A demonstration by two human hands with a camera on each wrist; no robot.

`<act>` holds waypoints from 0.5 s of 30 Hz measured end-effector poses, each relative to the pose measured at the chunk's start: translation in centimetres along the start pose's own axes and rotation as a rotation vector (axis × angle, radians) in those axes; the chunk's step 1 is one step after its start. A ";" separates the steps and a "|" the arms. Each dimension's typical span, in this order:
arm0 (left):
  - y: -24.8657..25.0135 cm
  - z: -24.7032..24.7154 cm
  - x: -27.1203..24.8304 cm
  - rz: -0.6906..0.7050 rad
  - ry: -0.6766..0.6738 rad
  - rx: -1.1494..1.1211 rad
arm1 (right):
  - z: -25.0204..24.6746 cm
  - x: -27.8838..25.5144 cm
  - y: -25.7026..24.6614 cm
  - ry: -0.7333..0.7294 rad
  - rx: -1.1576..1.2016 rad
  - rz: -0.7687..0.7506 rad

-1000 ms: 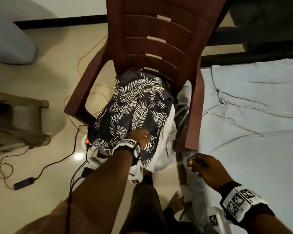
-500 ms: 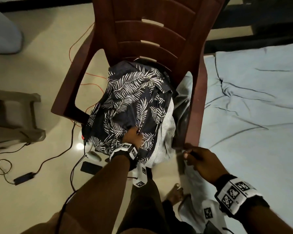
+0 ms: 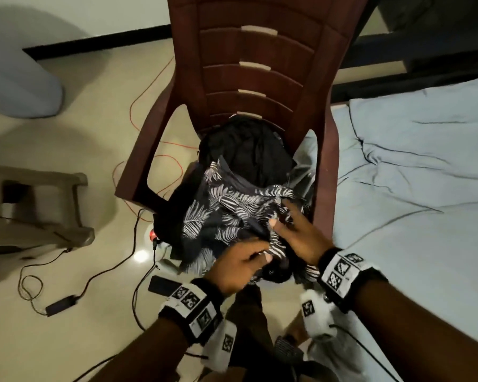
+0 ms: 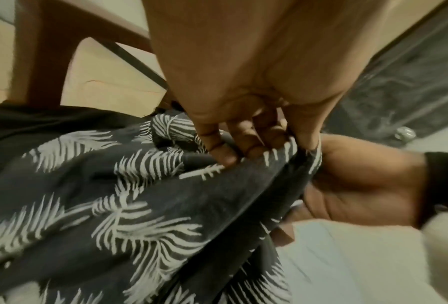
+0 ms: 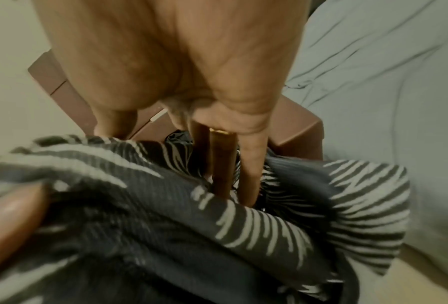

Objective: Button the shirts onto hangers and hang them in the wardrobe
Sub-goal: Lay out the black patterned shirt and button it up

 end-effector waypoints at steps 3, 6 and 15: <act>1.0 1.4 -1.6 0.052 -0.308 0.284 | 0.8 1.5 1.1 -0.072 -0.082 0.055; 1.5 0.5 -2.4 -0.095 -0.490 0.366 | 0.4 0.5 1.6 -0.058 -0.051 0.044; 9.2 -3.9 2.1 0.189 0.203 0.397 | -4.6 -12.0 1.2 0.227 0.096 -0.139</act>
Point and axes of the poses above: each hand's wrist, its own x-axis towards the middle knuckle, its own z-axis out of the palm, y = z × x, the point moved 3 cm from there along x, towards the middle knuckle, and after that the axes turned 15 degrees about -x, right-handed, at the moved point
